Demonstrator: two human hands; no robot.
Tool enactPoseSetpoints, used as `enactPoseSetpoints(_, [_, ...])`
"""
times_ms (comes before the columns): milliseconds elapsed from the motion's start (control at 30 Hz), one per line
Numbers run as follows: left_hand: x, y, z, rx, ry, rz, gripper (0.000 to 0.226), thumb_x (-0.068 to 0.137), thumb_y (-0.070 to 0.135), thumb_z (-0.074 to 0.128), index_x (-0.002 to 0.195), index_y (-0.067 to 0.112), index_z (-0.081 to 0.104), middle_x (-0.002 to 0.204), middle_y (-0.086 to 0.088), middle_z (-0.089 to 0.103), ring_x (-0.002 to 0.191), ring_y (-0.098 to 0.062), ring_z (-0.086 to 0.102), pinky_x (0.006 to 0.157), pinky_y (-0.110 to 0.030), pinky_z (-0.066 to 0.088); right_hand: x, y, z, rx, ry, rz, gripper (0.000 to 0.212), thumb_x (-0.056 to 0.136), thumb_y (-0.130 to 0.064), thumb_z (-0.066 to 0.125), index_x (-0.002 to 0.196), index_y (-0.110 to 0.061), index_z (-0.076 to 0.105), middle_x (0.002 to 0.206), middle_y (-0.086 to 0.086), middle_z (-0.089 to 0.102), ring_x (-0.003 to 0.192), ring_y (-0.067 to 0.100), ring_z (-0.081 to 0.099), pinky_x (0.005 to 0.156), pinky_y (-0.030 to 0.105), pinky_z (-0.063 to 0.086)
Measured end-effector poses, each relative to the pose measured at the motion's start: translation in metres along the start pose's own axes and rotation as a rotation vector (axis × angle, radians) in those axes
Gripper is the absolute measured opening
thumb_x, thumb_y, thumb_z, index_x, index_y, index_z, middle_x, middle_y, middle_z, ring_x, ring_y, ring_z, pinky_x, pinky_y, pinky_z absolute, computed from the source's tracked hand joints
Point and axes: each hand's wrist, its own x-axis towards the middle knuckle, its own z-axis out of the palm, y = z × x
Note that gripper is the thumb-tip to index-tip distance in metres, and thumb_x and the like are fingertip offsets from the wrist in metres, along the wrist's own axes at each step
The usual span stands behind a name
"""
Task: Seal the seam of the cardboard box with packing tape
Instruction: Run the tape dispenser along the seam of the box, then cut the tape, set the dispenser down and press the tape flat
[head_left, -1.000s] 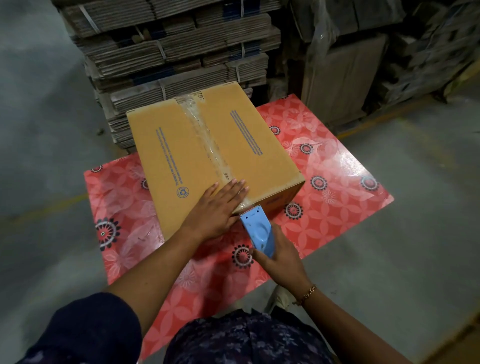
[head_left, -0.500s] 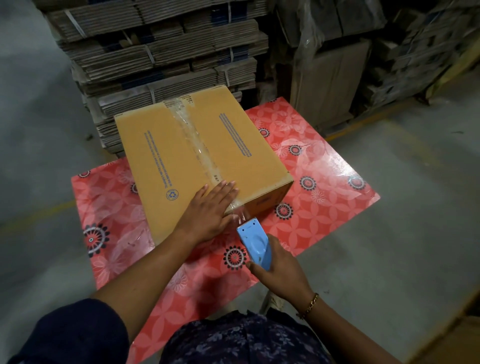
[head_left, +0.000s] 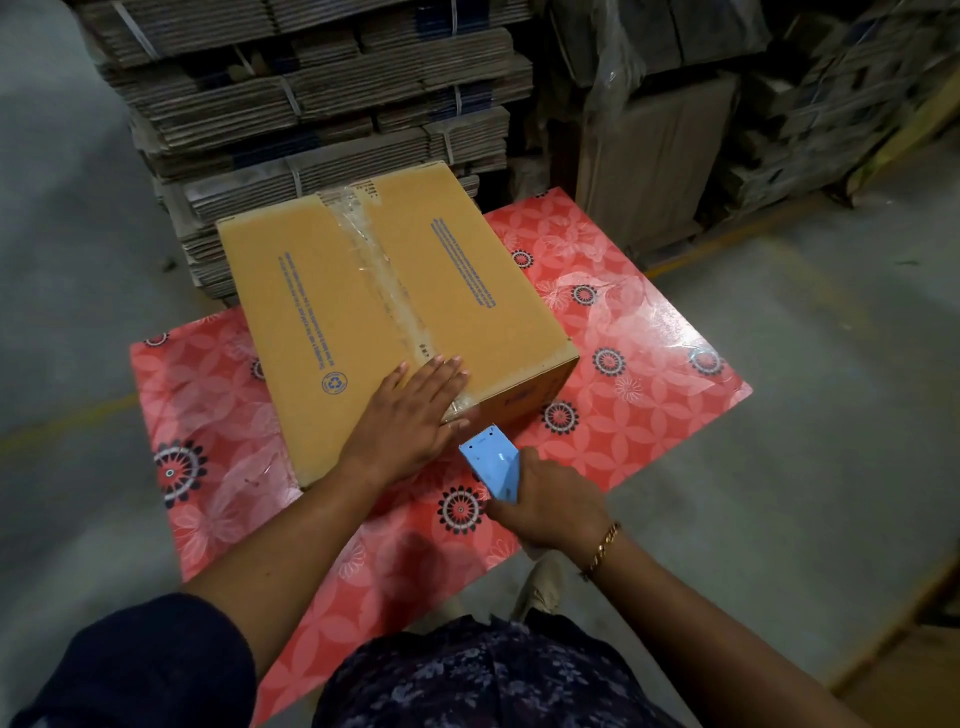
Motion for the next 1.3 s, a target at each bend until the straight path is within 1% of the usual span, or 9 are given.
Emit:
enactPoseSetpoints(233, [0.000, 0.002, -0.004, 0.001, -0.034, -0.004, 0.068, 0.101, 0.058, 0.024, 0.158, 0.021, 0.030, 0.167, 0.000, 0.028, 0.153, -0.018, 0.028, 0.121, -0.050, 0.027, 0.029, -0.042, -0.074, -0.189, -0.323, -0.045, 0.044, 0.093, -0.042, 0.052, 0.113, -0.006, 0.065, 0.119, 0.015, 0.068, 0.099, 0.032, 0.063, 0.074, 0.029, 0.039])
enactPoseSetpoints(367, [-0.001, 0.002, -0.008, -0.002, -0.029, 0.008, 0.067, 0.100, 0.055, 0.026, 0.157, 0.020, 0.032, 0.166, -0.001, 0.030, 0.153, -0.019, 0.030, 0.121, -0.051, 0.029, 0.042, -0.034, -0.070, -0.361, -0.551, -0.025, 0.029, 0.087, -0.035, 0.060, 0.068, -0.013, 0.059, 0.076, 0.008, 0.060, 0.073, 0.025, 0.057, 0.065, 0.028, 0.042])
enactPoseSetpoints(400, [-0.001, 0.002, -0.007, -0.003, -0.024, 0.011, 0.066, 0.100, 0.054, 0.028, 0.157, 0.020, 0.032, 0.166, -0.001, 0.030, 0.152, -0.019, 0.030, 0.121, -0.050, 0.029, 0.042, -0.021, -0.057, -0.453, -0.557, 0.020, 0.026, 0.082, -0.037, 0.063, 0.067, -0.015, 0.058, 0.079, 0.007, 0.061, 0.079, 0.025, 0.060, 0.070, 0.028, 0.045])
enactPoseSetpoints(467, [-0.002, 0.001, -0.004, 0.004, -0.003, 0.007, 0.065, 0.100, 0.053, 0.034, 0.157, 0.021, 0.033, 0.166, 0.000, 0.031, 0.152, -0.018, 0.031, 0.120, -0.050, 0.029, 0.033, 0.012, -0.032, -0.507, -0.453, 0.047, 0.033, 0.077, -0.048, 0.065, 0.093, -0.019, 0.069, 0.101, 0.006, 0.069, 0.099, 0.026, 0.067, 0.077, 0.029, 0.048])
enactPoseSetpoints(533, [0.000, 0.001, -0.004, 0.004, 0.012, 0.003, 0.065, 0.099, 0.051, 0.033, 0.156, 0.020, 0.035, 0.165, -0.001, 0.033, 0.151, -0.019, 0.033, 0.120, -0.050, 0.031, 0.026, 0.036, -0.009, -0.478, -0.273, -0.061, 0.059, 0.076, -0.053, 0.066, 0.122, -0.017, 0.057, 0.115, 0.007, 0.068, 0.105, 0.030, 0.067, 0.072, 0.032, 0.044])
enactPoseSetpoints(633, [-0.002, 0.001, -0.005, -0.010, 0.011, 0.027, 0.067, 0.098, 0.051, 0.029, 0.156, 0.018, 0.036, 0.165, -0.003, 0.034, 0.151, -0.021, 0.034, 0.119, -0.052, 0.031, 0.026, 0.048, 0.026, -0.424, -0.087, -0.292, 0.068, 0.080, -0.051, 0.066, 0.136, -0.021, 0.041, 0.119, 0.006, 0.064, 0.105, 0.032, 0.065, 0.074, 0.036, 0.047])
enactPoseSetpoints(833, [-0.002, 0.001, -0.008, -0.004, -0.009, 0.013, 0.067, 0.099, 0.053, 0.028, 0.157, 0.021, 0.032, 0.167, -0.001, 0.029, 0.153, -0.018, 0.028, 0.121, -0.050, 0.027, 0.041, 0.039, 0.071, -0.599, 0.130, -0.726, 0.079, 0.074, -0.015, 0.066, 0.147, -0.016, 0.035, 0.118, 0.012, 0.063, 0.102, 0.033, 0.058, 0.092, 0.046, 0.050])
enactPoseSetpoints(1133, [-0.001, 0.000, -0.006, -0.027, -0.018, 0.012, 0.066, 0.100, 0.054, 0.029, 0.158, 0.022, 0.028, 0.168, 0.001, 0.025, 0.154, -0.016, 0.024, 0.121, -0.049, 0.024, 0.040, 0.045, 0.107, -0.564, 0.208, -0.741, 0.086, 0.071, -0.021, 0.068, 0.150, -0.017, 0.035, 0.104, 0.004, 0.059, 0.094, 0.027, 0.055, 0.088, 0.041, 0.048])
enactPoseSetpoints(1300, [-0.001, -0.001, -0.004, -0.021, -0.018, 0.005, 0.066, 0.100, 0.053, 0.032, 0.158, 0.022, 0.028, 0.168, 0.002, 0.024, 0.155, -0.016, 0.024, 0.121, -0.050, 0.025, 0.030, 0.031, 0.080, 0.008, 0.337, -0.491, 0.053, 0.083, -0.048, 0.058, 0.128, -0.020, 0.055, 0.113, 0.001, 0.061, 0.104, 0.023, 0.055, 0.086, 0.039, 0.046])
